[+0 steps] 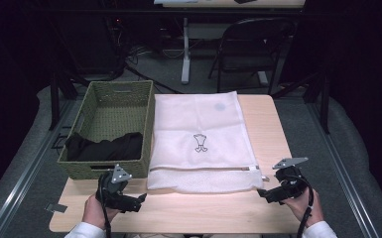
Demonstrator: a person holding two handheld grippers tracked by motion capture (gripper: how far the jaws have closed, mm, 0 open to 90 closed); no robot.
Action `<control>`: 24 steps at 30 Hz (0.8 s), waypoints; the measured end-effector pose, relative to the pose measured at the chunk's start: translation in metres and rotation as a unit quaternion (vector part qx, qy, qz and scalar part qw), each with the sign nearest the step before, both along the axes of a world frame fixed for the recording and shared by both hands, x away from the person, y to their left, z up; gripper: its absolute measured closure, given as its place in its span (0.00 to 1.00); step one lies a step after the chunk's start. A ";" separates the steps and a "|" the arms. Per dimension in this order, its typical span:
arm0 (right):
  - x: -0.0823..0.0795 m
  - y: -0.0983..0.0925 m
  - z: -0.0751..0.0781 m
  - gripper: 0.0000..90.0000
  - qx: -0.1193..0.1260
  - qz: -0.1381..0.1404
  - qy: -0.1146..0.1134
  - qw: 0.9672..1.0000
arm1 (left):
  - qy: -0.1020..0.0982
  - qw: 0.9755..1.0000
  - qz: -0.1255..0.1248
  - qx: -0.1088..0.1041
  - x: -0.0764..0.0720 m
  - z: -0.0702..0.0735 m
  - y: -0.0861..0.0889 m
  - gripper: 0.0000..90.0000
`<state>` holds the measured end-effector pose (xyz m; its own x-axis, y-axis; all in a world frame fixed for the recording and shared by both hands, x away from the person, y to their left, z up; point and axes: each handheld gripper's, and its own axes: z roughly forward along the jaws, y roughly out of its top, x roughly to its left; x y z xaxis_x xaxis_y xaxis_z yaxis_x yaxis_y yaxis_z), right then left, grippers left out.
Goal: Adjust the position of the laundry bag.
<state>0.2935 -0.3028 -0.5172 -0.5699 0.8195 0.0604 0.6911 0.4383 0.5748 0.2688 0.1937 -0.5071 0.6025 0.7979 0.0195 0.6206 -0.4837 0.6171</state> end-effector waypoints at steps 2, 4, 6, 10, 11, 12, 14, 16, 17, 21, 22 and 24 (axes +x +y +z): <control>0.000 0.000 -0.001 0.00 0.000 0.006 0.003 1.000 | -0.001 1.000 -0.002 0.001 0.001 -0.001 -0.002 0.00; -0.001 0.001 -0.001 0.00 0.000 0.008 0.005 1.000 | 0.003 1.000 -0.003 0.004 0.002 -0.001 -0.004 0.00; -0.001 0.002 -0.002 0.01 0.000 0.007 0.013 1.000 | 0.009 1.000 -0.006 0.010 0.002 -0.003 -0.006 0.00; 0.000 0.004 -0.001 0.02 0.000 0.015 0.009 1.000 | 0.013 1.000 -0.009 0.016 0.002 -0.004 -0.008 0.00; 0.000 0.004 -0.002 0.02 -0.002 0.013 0.009 1.000 | 0.011 1.000 -0.007 0.016 0.002 -0.004 -0.009 0.00; 0.000 0.004 -0.002 0.02 -0.002 0.010 0.011 1.000 | 0.011 1.000 -0.010 0.019 0.002 -0.004 -0.010 0.00; 0.000 0.004 -0.001 0.03 0.002 0.005 0.006 1.000 | 0.014 1.000 -0.014 0.017 0.003 -0.005 -0.011 0.00; 0.002 0.006 0.000 0.05 0.015 0.009 0.006 1.000 | 0.015 1.000 -0.019 0.015 0.004 -0.006 -0.014 0.00; 0.002 0.006 0.000 0.05 0.015 0.009 0.006 1.000 | 0.015 1.000 -0.019 0.015 0.004 -0.006 -0.014 0.00; 0.010 0.014 -0.002 0.12 0.013 0.017 0.011 1.000 | 0.020 0.999 -0.042 0.025 0.004 -0.010 -0.028 0.02; 0.012 0.016 -0.003 0.13 0.008 0.016 0.011 1.000 | 0.019 0.998 -0.048 0.031 0.004 -0.011 -0.031 0.02; 0.017 0.018 -0.004 0.15 0.002 0.020 0.013 1.000 | 0.023 0.998 -0.053 0.027 0.005 -0.012 -0.034 0.03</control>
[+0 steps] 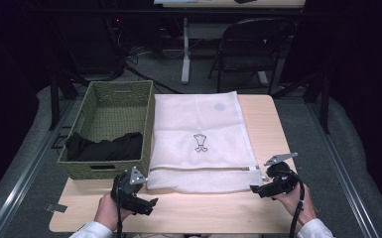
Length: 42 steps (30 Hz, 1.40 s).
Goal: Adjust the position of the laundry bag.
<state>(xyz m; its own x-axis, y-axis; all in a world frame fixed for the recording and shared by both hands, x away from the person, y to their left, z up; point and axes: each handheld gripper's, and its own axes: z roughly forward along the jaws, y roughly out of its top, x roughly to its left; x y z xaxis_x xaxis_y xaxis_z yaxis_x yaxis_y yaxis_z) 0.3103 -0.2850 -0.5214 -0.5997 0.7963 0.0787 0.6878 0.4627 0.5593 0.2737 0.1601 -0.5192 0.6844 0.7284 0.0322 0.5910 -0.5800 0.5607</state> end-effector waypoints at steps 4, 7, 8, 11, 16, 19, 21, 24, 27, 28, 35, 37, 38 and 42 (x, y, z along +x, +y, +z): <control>0.009 -0.001 -0.002 0.18 -0.002 -0.011 0.003 1.000 | 0.005 1.000 -0.007 -0.005 0.004 -0.003 -0.001 0.06; 0.016 -0.003 -0.003 0.22 -0.008 -0.022 0.003 1.000 | 0.002 1.000 -0.011 -0.006 0.007 -0.005 -0.003 0.08; 0.018 -0.003 -0.004 0.24 -0.007 -0.027 0.003 1.000 | 0.001 1.000 -0.012 -0.010 0.008 -0.005 -0.003 0.09; 0.025 -0.005 -0.006 0.28 -0.010 -0.032 0.005 0.999 | 0.006 1.000 -0.019 -0.008 0.011 -0.008 -0.006 0.12; 0.036 -0.006 -0.011 0.35 -0.017 -0.044 0.013 0.999 | 0.007 0.999 -0.039 0.001 0.022 -0.015 -0.016 0.16; 0.041 -0.006 -0.015 0.38 -0.017 -0.045 0.022 0.999 | 0.008 0.999 -0.047 0.006 0.025 -0.017 -0.019 0.17; 0.044 -0.005 -0.018 0.40 -0.022 -0.046 0.024 0.998 | 0.012 0.999 -0.047 0.012 0.029 -0.021 -0.023 0.18; 0.050 -0.006 -0.023 0.44 -0.031 -0.054 0.030 0.998 | 0.010 0.998 -0.052 0.019 0.032 -0.024 -0.027 0.20; 0.054 -0.005 -0.026 0.49 -0.028 -0.058 0.039 0.997 | 0.013 0.998 -0.058 0.023 0.034 -0.027 -0.030 0.24; 0.056 -0.004 -0.027 0.51 -0.032 -0.058 0.037 0.997 | 0.012 0.998 -0.057 0.025 0.035 -0.028 -0.031 0.27; 0.060 0.001 -0.030 0.62 -0.046 -0.059 0.045 0.996 | 0.020 0.998 -0.056 0.033 0.040 -0.033 -0.033 0.44; 0.060 0.001 -0.030 0.65 -0.048 -0.062 0.043 0.996 | 0.023 0.998 -0.052 0.033 0.041 -0.034 -0.033 0.50; 0.060 0.000 -0.030 0.67 -0.048 -0.062 0.043 0.996 | 0.023 0.998 -0.051 0.034 0.042 -0.035 -0.032 0.53; 0.060 0.000 -0.030 0.71 -0.053 -0.068 0.046 0.995 | 0.030 0.997 -0.053 0.038 0.044 -0.037 -0.032 0.62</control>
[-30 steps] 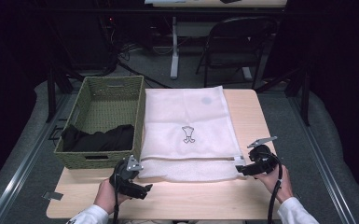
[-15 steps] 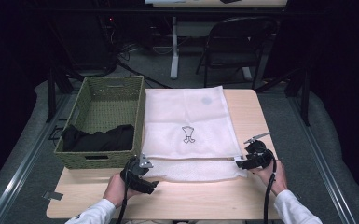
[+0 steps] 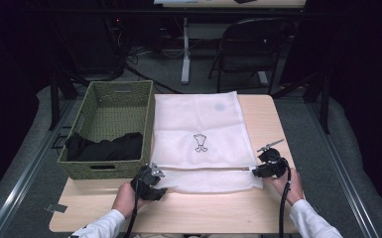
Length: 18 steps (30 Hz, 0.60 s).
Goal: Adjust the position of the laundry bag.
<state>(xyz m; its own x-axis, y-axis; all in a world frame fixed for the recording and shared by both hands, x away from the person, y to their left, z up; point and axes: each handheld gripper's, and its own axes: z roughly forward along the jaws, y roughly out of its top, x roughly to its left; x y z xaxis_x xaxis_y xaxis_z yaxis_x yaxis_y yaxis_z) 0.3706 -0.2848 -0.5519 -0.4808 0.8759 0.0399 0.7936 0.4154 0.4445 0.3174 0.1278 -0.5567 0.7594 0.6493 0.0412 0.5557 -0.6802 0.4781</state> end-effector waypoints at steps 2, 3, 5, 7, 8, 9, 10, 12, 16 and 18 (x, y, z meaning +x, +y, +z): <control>0.000 0.000 0.000 0.72 -0.002 -0.004 0.003 1.000 | 0.003 1.000 -0.001 0.005 0.001 0.000 0.000 0.66; 0.000 -0.001 0.000 0.72 -0.004 0.000 0.001 1.000 | 0.003 1.000 -0.001 0.007 0.001 -0.001 0.000 0.67; 0.000 0.000 -0.001 0.75 -0.005 -0.003 0.002 1.000 | 0.001 1.000 0.001 0.007 0.002 -0.001 0.000 0.70; 0.000 -0.001 -0.001 0.75 -0.006 -0.002 0.000 1.000 | 0.001 1.000 0.001 0.007 0.002 -0.001 0.000 0.72; 0.000 -0.001 -0.001 0.75 -0.006 -0.002 0.000 1.000 | 0.001 1.000 0.001 0.007 0.002 -0.001 0.000 0.72; 0.000 -0.001 -0.001 0.75 -0.006 -0.002 0.000 1.000 | -0.001 1.000 0.003 0.008 0.003 -0.001 0.000 0.72; 0.000 -0.001 -0.001 0.75 -0.006 -0.002 0.000 1.000 | -0.001 1.000 0.003 0.008 0.003 -0.001 0.000 0.83; 0.000 -0.001 -0.002 0.81 0.000 -0.007 0.005 1.000 | -0.001 1.000 0.003 0.008 0.003 -0.001 0.000 0.83; 0.000 0.000 -0.002 0.85 -0.001 -0.004 0.005 1.000 | -0.004 1.000 0.006 0.007 0.005 -0.002 -0.001 0.89; 0.000 0.000 -0.002 0.87 0.001 -0.004 0.006 1.000 | -0.002 1.000 0.005 0.006 0.006 -0.001 -0.001 0.92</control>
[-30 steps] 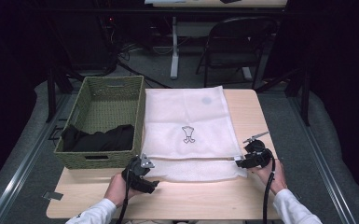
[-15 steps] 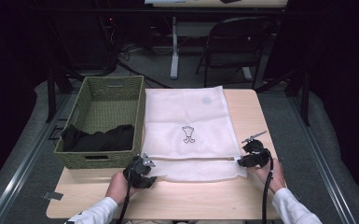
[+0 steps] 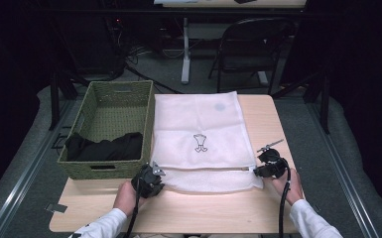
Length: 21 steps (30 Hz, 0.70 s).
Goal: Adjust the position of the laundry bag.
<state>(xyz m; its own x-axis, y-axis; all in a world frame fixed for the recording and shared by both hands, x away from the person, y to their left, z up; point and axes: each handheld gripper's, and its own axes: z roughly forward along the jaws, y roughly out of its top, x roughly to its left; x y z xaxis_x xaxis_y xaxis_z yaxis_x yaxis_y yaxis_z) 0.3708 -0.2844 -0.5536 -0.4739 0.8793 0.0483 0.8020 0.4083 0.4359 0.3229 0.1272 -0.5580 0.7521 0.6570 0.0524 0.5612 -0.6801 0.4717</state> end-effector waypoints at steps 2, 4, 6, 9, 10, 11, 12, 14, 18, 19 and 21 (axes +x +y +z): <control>-0.001 0.001 0.000 0.88 0.004 -0.004 0.002 1.000 | 0.000 1.000 0.000 -0.001 0.000 0.000 0.000 0.93; -0.001 0.000 0.001 0.89 0.003 0.003 0.001 1.000 | 0.001 1.000 0.000 -0.001 0.000 0.001 0.000 0.94; -0.001 0.001 0.001 0.89 0.002 0.004 0.002 1.000 | -0.001 1.000 0.001 -0.003 0.000 0.001 0.001 0.95; -0.003 0.001 0.002 0.89 0.003 0.007 0.005 1.000 | 0.008 1.000 -0.002 -0.005 0.000 0.002 0.002 0.95; -0.004 0.002 0.002 0.89 0.000 0.006 0.005 1.000 | 0.009 1.000 -0.003 -0.006 0.000 0.002 0.003 0.95; -0.005 0.002 0.003 0.89 -0.001 0.008 0.007 1.000 | 0.009 1.000 -0.003 -0.006 0.000 0.002 0.003 0.95; -0.006 0.002 0.003 0.89 -0.004 0.008 0.006 1.000 | 0.014 1.000 -0.003 -0.009 -0.001 0.003 0.004 0.95; -0.009 0.003 0.003 0.90 -0.005 0.014 0.007 1.000 | 0.015 1.000 -0.003 -0.011 -0.002 0.003 0.004 0.95; -0.014 0.003 0.004 0.90 -0.005 0.019 0.011 1.000 | 0.025 1.000 -0.008 -0.012 -0.005 0.005 0.005 0.95; -0.015 0.003 0.004 0.90 -0.005 0.020 0.013 1.000 | 0.027 1.000 -0.010 -0.013 -0.006 0.005 0.006 0.95; -0.017 0.003 0.005 0.90 -0.008 0.021 0.013 1.000 | 0.031 0.999 -0.014 -0.012 -0.009 0.005 0.006 0.95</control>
<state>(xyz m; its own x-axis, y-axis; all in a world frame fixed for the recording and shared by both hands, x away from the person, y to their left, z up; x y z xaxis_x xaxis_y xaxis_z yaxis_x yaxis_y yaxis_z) 0.3537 -0.2812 -0.5488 -0.5087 0.8597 0.0468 0.7949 0.4480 0.4092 0.3142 0.1335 -0.5529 0.7710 0.6368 -0.0107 0.5713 -0.6840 0.4536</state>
